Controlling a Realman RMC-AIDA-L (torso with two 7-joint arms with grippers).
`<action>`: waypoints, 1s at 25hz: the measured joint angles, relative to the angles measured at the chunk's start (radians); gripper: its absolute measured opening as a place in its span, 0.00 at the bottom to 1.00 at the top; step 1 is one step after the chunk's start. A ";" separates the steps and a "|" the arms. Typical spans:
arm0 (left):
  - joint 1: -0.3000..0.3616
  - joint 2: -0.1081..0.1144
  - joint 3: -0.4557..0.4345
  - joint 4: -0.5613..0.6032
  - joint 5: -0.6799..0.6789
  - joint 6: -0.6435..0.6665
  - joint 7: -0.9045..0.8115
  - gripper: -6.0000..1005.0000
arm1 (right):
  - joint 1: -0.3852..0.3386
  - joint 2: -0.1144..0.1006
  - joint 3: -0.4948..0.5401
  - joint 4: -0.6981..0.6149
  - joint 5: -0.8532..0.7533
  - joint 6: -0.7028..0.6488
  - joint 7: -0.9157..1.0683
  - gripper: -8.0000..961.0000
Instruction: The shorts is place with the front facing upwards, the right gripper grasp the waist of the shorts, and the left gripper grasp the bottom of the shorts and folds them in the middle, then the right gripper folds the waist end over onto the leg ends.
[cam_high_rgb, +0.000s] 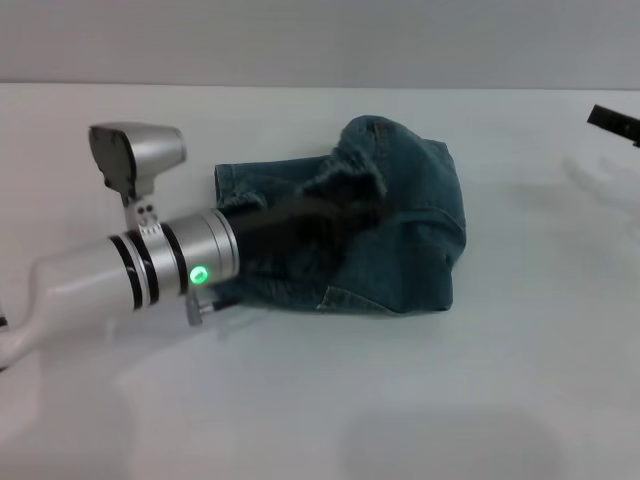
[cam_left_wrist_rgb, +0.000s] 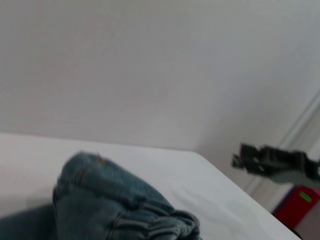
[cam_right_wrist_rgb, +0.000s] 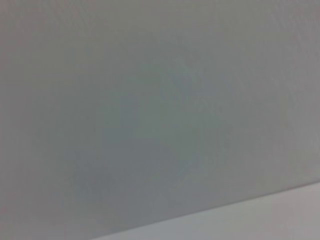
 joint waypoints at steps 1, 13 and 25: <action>0.000 0.000 -0.014 0.009 0.000 -0.007 0.002 0.75 | -0.001 0.000 0.000 0.004 0.002 0.000 -0.004 0.69; 0.006 0.004 -0.093 0.095 -0.003 -0.184 0.005 0.75 | -0.032 0.002 0.001 0.029 0.058 -0.042 -0.022 0.69; 0.067 0.011 -0.161 0.170 -0.007 -0.222 0.006 0.75 | -0.045 0.001 0.002 0.027 0.076 -0.053 -0.022 0.69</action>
